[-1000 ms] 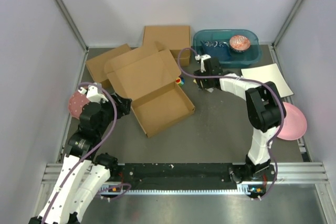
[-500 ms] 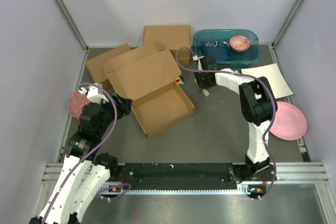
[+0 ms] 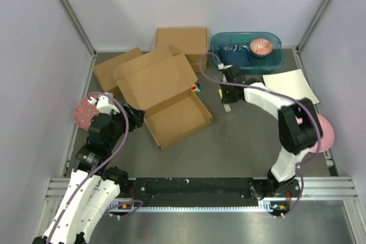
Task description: Fold the paper box
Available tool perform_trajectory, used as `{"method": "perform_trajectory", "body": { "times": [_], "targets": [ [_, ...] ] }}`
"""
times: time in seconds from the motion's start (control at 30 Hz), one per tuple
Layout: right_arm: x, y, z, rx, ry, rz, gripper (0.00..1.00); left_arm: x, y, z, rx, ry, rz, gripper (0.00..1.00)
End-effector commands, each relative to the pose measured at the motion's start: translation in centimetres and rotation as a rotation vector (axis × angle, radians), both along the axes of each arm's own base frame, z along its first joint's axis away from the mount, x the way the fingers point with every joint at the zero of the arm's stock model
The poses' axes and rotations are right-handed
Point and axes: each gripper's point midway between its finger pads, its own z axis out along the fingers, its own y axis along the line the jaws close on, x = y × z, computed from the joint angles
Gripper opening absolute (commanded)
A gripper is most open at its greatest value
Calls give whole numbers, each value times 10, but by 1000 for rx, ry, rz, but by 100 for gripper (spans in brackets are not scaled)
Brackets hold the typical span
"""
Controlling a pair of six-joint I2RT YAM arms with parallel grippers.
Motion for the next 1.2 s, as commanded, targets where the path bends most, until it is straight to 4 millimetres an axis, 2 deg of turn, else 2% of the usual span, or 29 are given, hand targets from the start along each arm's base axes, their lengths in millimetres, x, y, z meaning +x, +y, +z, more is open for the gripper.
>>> {"method": "perform_trajectory", "body": {
  "times": [0.0, 0.03, 0.07, 0.1, 0.13, 0.2, 0.23, 0.3, 0.37, 0.43, 0.47, 0.5, 0.57, 0.6, 0.63, 0.67, 0.7, 0.77, 0.83, 0.97, 1.0, 1.07, 1.1, 1.17],
  "targets": [
    [-13, 55, 133, 166, -311, 60, 5, 3, 3, 18, 6, -53, 11, 76],
    [-24, 67, 143, 187, -319, 92, 5, 3, 4, 19, 11, -53, 17, 76],
    [-45, 95, 152, 240, -312, 165, 5, 3, 8, 20, 22, -56, 35, 76],
    [-56, 107, 159, 263, -317, 198, 6, 2, 10, 21, 26, -60, 40, 76],
    [-65, 118, 159, 274, -306, 225, 6, 1, 11, 22, 27, -63, 46, 77],
    [-91, 149, 152, 306, -255, 316, 5, -1, 15, 23, 37, -68, 62, 77],
    [-97, 161, 134, 290, -210, 341, 5, -2, 16, 23, 38, -67, 65, 77],
    [-111, 180, 121, 270, -175, 400, 5, -4, 20, 23, 46, -70, 78, 77],
    [-113, 188, 99, 233, -139, 415, 4, -7, 22, 20, 59, -59, 85, 77],
    [-113, 194, 91, 235, -131, 416, 3, -8, 24, 18, 65, -55, 88, 77],
    [-110, 196, 81, 223, -120, 408, 3, -9, 25, 17, 69, -50, 90, 77],
    [-107, 200, 83, 229, -128, 409, 3, -9, 25, 14, 69, -45, 91, 77],
    [-102, 203, 72, 209, -119, 398, 5, -10, 25, 11, 73, -38, 90, 77],
    [-98, 207, 75, 216, -123, 392, 19, -10, 25, 8, 75, -29, 87, 77],
    [-98, 209, 75, 219, -127, 389, 27, -11, 24, 7, 71, -29, 85, 77],
    [-95, 210, 76, 213, -137, 372, 34, -11, 24, 6, 72, -24, 86, 77],
    [-92, 209, 78, 208, -151, 359, 45, -11, 24, 4, 73, -21, 86, 77],
    [-86, 204, 87, 194, -191, 325, 53, -11, 25, 2, 79, -18, 89, 77],
    [-81, 198, 104, 196, -240, 306, 61, -11, 25, 1, 78, -15, 90, 77],
    [-63, 172, 122, 161, -309, 245, 66, -9, 23, -2, 74, -4, 81, 77],
    [-51, 153, 119, 148, -306, 197, 66, -10, 21, -4, 70, 1, 76, 77],
    [-40, 133, 118, 152, -303, 145, 66, -10, 20, -8, 66, 10, 73, 77],
    [-26, 112, 111, 141, -303, 93, 66, -10, 20, -9, 64, 10, 69, 77],
    [-17, 98, 100, 131, -287, 81, 65, -10, 19, -14, 58, 19, 67, 77]
  ]
}}
